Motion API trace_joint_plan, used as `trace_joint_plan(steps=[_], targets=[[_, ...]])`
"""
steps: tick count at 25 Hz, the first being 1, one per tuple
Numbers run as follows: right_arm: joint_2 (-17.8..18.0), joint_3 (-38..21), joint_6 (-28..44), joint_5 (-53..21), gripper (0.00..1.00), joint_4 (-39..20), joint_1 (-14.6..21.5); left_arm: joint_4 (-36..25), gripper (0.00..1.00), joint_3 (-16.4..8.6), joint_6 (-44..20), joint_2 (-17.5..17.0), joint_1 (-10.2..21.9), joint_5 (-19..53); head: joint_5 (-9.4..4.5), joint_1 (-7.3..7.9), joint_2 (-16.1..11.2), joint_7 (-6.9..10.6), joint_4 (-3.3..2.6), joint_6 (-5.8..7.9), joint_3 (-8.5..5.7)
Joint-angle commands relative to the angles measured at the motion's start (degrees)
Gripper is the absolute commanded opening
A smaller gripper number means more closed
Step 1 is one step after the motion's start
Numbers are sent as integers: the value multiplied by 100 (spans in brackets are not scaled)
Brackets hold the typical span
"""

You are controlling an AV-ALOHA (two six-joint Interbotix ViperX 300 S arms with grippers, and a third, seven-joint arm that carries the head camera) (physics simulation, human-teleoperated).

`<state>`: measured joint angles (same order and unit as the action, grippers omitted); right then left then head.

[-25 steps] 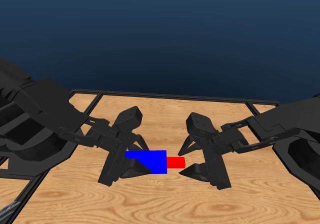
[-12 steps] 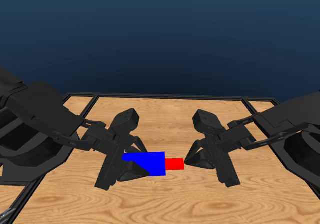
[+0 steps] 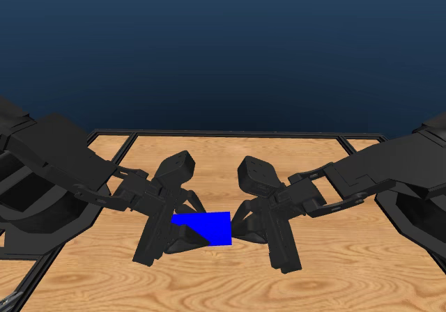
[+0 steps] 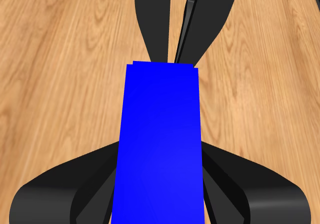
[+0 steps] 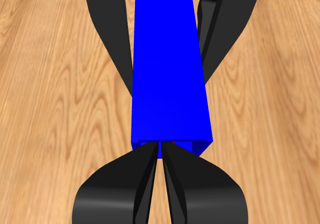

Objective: Insert peg into socket

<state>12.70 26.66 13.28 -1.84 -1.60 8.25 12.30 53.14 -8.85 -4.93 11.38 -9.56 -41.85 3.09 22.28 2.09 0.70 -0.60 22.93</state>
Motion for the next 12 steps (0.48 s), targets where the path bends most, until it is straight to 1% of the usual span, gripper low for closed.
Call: trace_joint_plan(steps=[1,2,3,4,5,9,10,11,12], targets=[[28,-211,-76,269,0,72,-39,-63,0,-69,-51,-178,-31,-101,58,15,-5,0,7,-10,-113],[-3,-170,-15,160,0,60,-42,-110,0,-185,-13,-140,-1,4,60,21,-2,6,8,-6,-115],[-46,-60,-21,252,0,113,-52,-90,0,-155,-71,-131,34,-60,67,24,6,17,8,-6,-115],[-123,46,-1,238,0,131,-69,-135,0,-98,-68,-171,-12,34,73,27,16,31,9,-13,-117],[-137,146,8,216,0,142,-86,-123,0,-90,-103,-210,-16,-21,74,28,22,34,10,-15,-116],[-561,827,192,201,0,231,-178,-169,0,-71,-139,-209,-14,41,102,25,60,42,9,-16,-109],[-636,923,218,217,0,247,-186,-255,0,-61,-175,-205,40,139,104,20,64,41,8,-15,-109],[-720,1049,269,282,0,305,-246,-198,0,-66,-171,-202,-13,43,118,9,68,34,5,-14,-109],[-837,1109,292,504,0,369,-187,-171,0,-83,-163,-190,-25,-11,127,-7,73,27,2,-14,-111]])
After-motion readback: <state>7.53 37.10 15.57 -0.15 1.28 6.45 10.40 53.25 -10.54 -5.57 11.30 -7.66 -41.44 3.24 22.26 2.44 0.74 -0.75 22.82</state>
